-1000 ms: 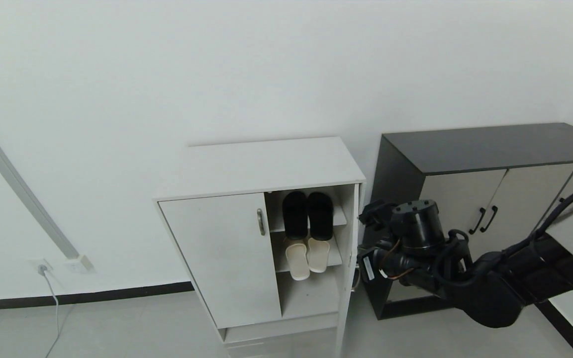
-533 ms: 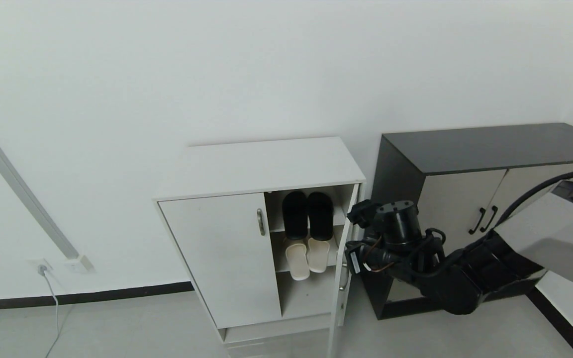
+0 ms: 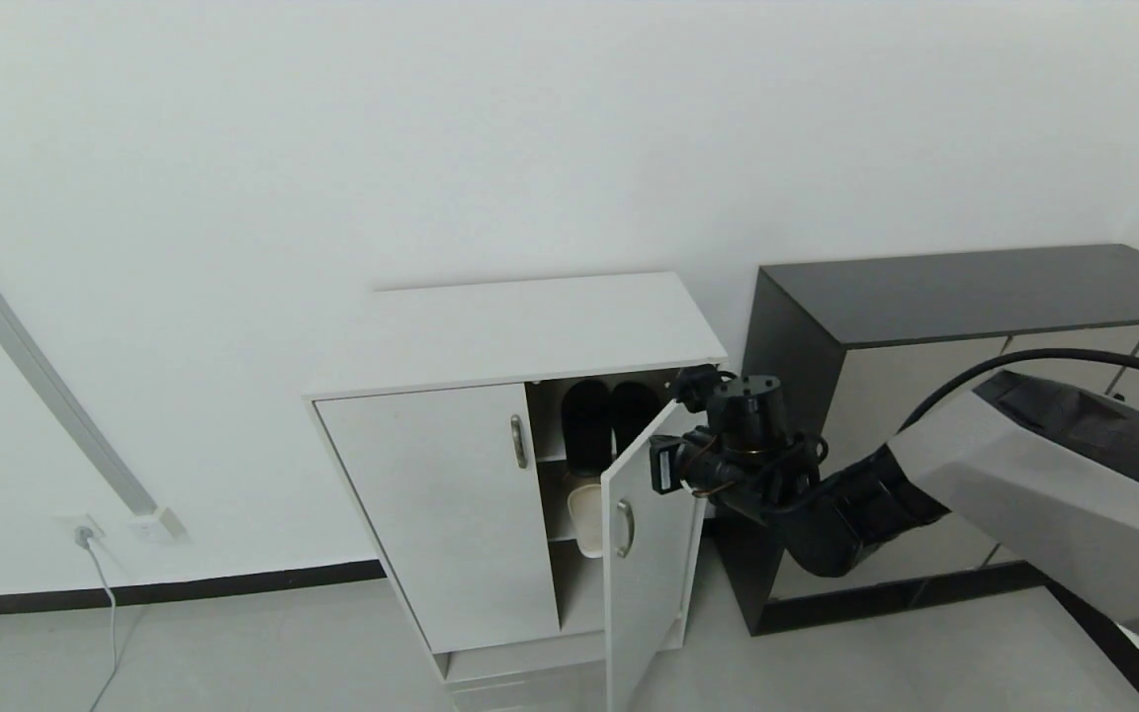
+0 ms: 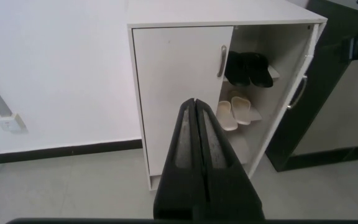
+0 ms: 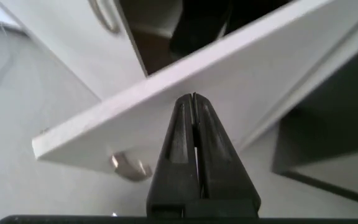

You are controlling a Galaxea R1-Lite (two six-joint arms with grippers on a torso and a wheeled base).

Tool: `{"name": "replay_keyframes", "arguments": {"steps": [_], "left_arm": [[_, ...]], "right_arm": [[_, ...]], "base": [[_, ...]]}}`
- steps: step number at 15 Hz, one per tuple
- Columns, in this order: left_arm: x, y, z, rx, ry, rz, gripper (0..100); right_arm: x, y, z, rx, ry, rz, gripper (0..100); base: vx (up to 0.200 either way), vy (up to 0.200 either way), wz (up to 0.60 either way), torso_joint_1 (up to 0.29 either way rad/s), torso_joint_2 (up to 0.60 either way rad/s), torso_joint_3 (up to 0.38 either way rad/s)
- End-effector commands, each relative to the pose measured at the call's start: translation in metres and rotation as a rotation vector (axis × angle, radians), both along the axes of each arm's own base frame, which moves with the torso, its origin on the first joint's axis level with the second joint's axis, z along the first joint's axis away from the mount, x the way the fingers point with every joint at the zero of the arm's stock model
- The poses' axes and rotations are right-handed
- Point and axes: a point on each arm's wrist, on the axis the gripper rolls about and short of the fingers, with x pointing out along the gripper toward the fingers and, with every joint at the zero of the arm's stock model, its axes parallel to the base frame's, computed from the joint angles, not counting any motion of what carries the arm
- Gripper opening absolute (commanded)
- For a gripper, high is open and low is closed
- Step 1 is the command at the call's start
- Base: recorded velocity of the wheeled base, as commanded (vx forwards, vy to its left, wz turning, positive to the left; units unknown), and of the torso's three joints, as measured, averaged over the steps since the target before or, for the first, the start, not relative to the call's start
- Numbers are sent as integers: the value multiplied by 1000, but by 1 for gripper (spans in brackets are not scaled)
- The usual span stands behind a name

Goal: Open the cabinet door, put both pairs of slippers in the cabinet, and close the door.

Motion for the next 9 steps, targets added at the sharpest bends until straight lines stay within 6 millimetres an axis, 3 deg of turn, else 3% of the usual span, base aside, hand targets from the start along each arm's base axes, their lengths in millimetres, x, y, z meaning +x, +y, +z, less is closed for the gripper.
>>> {"name": "replay_keyframes", "arguments": {"steps": [1, 3, 6, 9], "left_arm": [[0, 0, 0, -1, 1, 0, 0], [0, 0, 0, -1, 1, 0, 0], [0, 0, 0, -1, 1, 2, 0], [0, 0, 0, 0, 1, 2, 0]], "right_arm": [[4, 8, -1, 91, -52, 29, 0], [-11, 3, 12, 141, -94, 79, 0], [-56, -19, 24, 116, -23, 182, 0], [-96, -43, 24, 63, 62, 192, 0]], "base": [[0, 0, 0, 0, 0, 0], [0, 0, 0, 0, 0, 0], [0, 0, 0, 0, 0, 0], [0, 0, 0, 0, 0, 0]]}}
